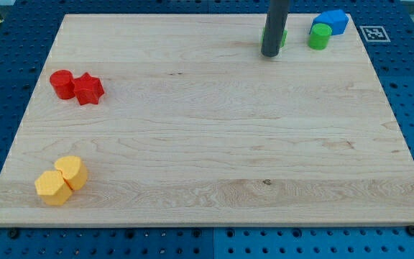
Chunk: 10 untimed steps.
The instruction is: Move the green star closer to the blue triangle
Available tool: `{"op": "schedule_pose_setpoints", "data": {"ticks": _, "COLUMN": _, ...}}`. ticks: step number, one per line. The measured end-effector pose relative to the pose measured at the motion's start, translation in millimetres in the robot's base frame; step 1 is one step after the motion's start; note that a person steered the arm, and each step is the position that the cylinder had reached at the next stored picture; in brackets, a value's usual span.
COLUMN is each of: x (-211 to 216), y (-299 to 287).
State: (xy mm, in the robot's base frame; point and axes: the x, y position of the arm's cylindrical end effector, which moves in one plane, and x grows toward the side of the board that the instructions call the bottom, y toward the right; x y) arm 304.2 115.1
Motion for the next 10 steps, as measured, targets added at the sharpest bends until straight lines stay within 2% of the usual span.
{"op": "schedule_pose_setpoints", "data": {"ticks": 1, "x": -15.2, "y": 0.8}}
{"op": "schedule_pose_setpoints", "data": {"ticks": 2, "x": -49.2, "y": 0.7}}
{"op": "schedule_pose_setpoints", "data": {"ticks": 3, "x": -50.7, "y": -13.0}}
{"op": "schedule_pose_setpoints", "data": {"ticks": 4, "x": -69.9, "y": -49.3}}
{"op": "schedule_pose_setpoints", "data": {"ticks": 5, "x": -97.6, "y": -43.0}}
{"op": "schedule_pose_setpoints", "data": {"ticks": 8, "x": -97.8, "y": 16.5}}
{"op": "schedule_pose_setpoints", "data": {"ticks": 9, "x": -98.7, "y": 14.0}}
{"op": "schedule_pose_setpoints", "data": {"ticks": 10, "x": -95.0, "y": -14.7}}
